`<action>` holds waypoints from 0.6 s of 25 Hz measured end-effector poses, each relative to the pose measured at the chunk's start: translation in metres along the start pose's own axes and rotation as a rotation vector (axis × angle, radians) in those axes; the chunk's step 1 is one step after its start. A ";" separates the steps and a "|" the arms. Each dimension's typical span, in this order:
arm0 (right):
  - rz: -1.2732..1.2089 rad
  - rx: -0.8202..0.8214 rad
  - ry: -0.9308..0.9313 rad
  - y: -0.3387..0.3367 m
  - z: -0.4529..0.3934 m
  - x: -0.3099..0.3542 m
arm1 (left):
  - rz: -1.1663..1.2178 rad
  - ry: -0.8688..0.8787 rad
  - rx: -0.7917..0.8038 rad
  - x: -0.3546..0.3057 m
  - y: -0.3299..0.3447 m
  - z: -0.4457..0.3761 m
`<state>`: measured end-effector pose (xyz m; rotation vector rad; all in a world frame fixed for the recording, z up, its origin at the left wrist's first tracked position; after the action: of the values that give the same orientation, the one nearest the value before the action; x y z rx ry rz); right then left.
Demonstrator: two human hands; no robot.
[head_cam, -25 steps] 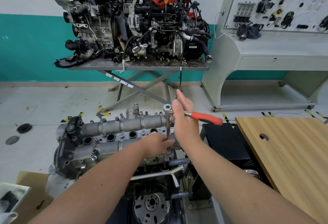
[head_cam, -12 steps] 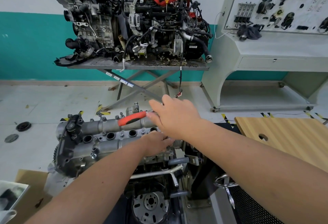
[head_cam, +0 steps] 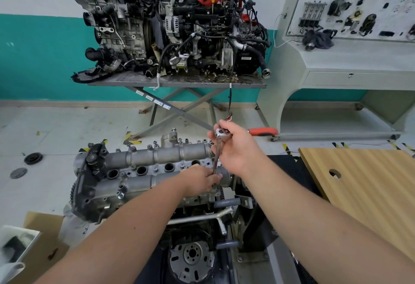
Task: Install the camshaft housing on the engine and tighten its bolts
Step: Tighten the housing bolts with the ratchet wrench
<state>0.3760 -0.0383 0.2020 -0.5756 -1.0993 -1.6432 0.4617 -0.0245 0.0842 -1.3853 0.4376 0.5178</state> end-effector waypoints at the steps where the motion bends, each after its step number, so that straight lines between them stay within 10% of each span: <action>1: -0.039 -0.023 -0.090 -0.005 -0.003 -0.001 | 0.001 0.002 0.000 0.000 0.000 0.000; 11: 0.955 -0.063 -1.776 0.016 0.060 0.028 | 0.007 0.063 -0.034 -0.002 -0.001 0.001; 15: 1.768 -0.113 -1.496 0.044 0.037 0.023 | 0.022 0.015 -0.025 -0.003 0.000 0.002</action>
<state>0.4031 -0.0191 0.2544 -2.1301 -0.7317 0.5250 0.4594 -0.0233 0.0863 -1.4102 0.4599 0.5323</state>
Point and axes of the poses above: each hand's wrist, its own z-axis away from the middle knuckle, its own y-axis out of the palm, x = y × z, the point moved 8 cm from there along -z, towards the middle knuckle, and after that the axes turned 15 degrees about -x, right-handed, at the moved point
